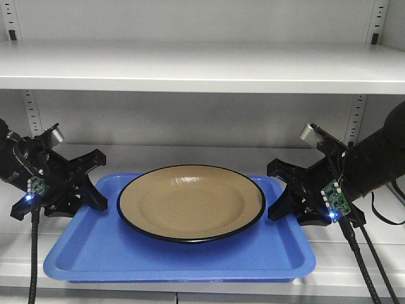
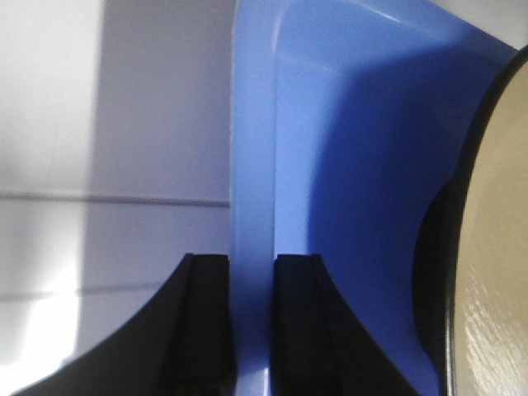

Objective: Place disk in tray to left cabinet
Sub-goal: 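Lower the tray onto the cabinet shelf with both grippers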

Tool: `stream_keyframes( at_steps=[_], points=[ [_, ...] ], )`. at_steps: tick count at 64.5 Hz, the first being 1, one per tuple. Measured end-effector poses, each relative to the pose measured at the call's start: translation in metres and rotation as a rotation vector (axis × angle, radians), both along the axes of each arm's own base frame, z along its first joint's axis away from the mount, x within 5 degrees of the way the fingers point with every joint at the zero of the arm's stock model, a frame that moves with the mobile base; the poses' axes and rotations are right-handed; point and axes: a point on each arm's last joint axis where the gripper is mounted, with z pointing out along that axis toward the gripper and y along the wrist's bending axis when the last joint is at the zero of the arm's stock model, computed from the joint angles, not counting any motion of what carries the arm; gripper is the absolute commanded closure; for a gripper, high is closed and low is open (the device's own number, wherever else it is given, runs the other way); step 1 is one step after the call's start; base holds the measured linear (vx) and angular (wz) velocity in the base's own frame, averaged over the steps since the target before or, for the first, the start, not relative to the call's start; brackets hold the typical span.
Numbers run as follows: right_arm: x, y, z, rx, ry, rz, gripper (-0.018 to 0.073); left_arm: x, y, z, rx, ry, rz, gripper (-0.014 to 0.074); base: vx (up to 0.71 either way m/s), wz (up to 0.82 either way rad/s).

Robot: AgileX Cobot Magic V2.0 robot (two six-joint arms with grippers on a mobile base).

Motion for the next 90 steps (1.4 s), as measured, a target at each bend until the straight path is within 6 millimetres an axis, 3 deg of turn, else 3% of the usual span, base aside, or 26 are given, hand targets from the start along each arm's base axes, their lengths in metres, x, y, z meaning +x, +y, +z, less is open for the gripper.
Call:
stream_keyframes(
  at_steps=[63,90],
  points=[
    [0.001,0.000,0.001,0.002,-0.013,-0.008,0.0564,0.001,0.000,0.000,0.001,-0.006,0.004,0.0596,0.02,-0.02],
    [0.037,0.002,-0.024,0.054,-0.106,-0.133,0.0561,0.037,0.001,-0.024,-0.025,-0.116,0.136,0.0596,0.00,0.00]
  ],
)
